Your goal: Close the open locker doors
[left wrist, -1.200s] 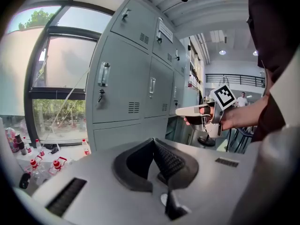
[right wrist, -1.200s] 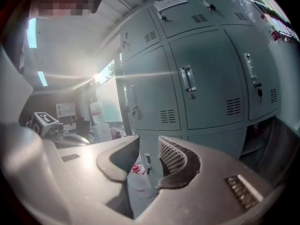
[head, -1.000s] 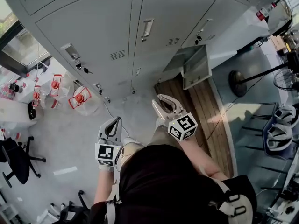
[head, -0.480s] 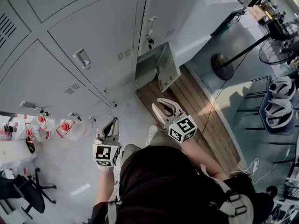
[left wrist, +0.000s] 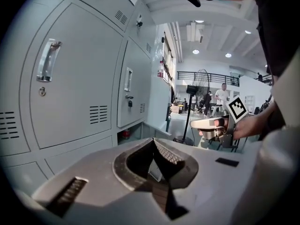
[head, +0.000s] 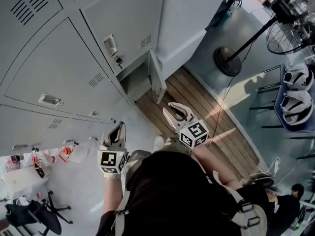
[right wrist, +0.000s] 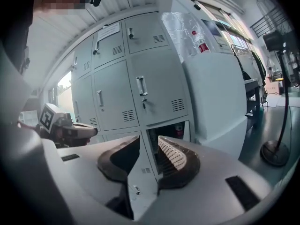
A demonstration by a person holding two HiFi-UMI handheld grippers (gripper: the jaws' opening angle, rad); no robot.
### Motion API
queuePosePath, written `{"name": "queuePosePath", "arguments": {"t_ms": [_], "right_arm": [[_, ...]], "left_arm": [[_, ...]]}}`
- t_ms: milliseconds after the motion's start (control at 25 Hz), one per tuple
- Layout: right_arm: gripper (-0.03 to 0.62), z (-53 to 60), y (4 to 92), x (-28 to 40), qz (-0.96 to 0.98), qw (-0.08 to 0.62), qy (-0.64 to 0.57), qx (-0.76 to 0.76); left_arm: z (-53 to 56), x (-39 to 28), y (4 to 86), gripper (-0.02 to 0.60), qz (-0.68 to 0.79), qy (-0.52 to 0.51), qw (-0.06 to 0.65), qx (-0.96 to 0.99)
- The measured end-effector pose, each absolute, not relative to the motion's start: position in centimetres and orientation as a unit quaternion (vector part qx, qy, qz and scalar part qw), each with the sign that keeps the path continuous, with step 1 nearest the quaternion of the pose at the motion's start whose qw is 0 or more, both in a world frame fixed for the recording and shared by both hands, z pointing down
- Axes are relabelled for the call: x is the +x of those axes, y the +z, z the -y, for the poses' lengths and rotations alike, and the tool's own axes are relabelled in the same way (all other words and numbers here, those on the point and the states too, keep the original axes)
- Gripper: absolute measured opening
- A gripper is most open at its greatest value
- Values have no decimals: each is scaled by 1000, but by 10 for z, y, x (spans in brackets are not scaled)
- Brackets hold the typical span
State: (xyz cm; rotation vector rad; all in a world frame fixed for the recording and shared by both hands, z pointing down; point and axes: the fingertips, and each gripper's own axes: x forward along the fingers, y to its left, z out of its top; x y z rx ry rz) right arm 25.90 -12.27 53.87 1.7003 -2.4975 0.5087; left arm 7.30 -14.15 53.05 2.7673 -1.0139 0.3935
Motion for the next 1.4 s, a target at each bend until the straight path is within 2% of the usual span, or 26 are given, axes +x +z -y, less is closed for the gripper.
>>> {"name": "queuePosePath", "arguments": {"t_ms": [240,480,1080,1400], "right_arm": [[130,132,559,301,807,36,184,560],[135,149,578,315,799,44,205,564],[216,202,622,318,763,69,240,596],[230,217,639,314,756,91,246,599]], "left_arm": [[152,113,532,9,330,147,85,929],[164,133,536,9,308,161,83,934],[210,130,539,9,239,188,76,950],[227,117,540,9,241,186,79,949]]}}
